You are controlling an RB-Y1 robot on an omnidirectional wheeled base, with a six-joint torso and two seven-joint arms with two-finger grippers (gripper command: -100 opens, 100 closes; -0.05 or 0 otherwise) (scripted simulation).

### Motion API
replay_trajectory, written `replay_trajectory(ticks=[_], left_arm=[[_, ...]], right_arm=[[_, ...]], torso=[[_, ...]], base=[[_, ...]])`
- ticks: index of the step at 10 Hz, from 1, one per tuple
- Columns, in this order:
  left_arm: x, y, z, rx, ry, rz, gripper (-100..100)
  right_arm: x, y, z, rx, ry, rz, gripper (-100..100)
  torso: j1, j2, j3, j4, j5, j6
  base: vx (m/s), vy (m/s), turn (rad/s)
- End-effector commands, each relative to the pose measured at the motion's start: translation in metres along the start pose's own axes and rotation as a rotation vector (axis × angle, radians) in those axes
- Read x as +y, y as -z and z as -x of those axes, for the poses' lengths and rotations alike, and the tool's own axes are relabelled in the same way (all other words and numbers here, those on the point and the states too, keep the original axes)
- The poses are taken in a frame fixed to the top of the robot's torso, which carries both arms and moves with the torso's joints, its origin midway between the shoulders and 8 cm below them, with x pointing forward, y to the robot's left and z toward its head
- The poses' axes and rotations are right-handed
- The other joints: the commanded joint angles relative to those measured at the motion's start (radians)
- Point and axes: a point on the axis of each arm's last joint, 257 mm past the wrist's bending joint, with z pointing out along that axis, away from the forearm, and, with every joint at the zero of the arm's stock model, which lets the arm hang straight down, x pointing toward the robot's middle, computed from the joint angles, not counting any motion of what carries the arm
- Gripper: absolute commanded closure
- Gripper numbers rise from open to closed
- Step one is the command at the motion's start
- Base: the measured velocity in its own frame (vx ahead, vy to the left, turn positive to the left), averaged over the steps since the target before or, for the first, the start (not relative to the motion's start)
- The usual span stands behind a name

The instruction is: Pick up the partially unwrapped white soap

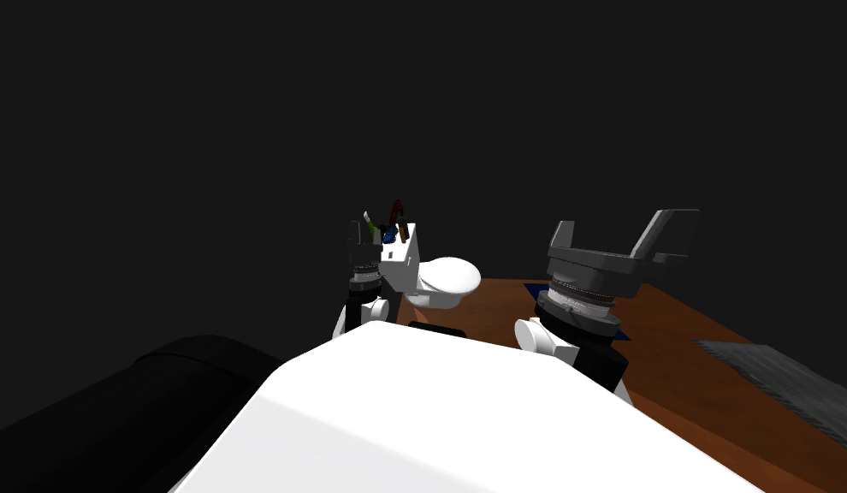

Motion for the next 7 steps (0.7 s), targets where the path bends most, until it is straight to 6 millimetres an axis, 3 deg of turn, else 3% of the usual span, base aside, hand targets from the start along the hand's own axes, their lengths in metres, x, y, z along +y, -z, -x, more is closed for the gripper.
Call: replay_trajectory(ticks=[1, 7], left_arm=[[0.005, 0.003, -0.003, 0.043, -0.019, 0.023, -100], [0.029, 0.018, -0.004, 0.164, -0.093, 0.137, -100]], right_arm=[[0.000, 0.000, 0.000, 0.000, 0.000, 0.000, 0], [0.000, 0.000, 0.000, 0.000, 0.000, 0.000, 0]], torso=[[0.000, 0.000, 0.000, 0.000, 0.000, 0.000], [-0.001, -0.001, -0.001, 0.000, 0.000, 0.000]], base=[[0.007, -0.004, 0.002], [0.018, -0.012, 0.004]])
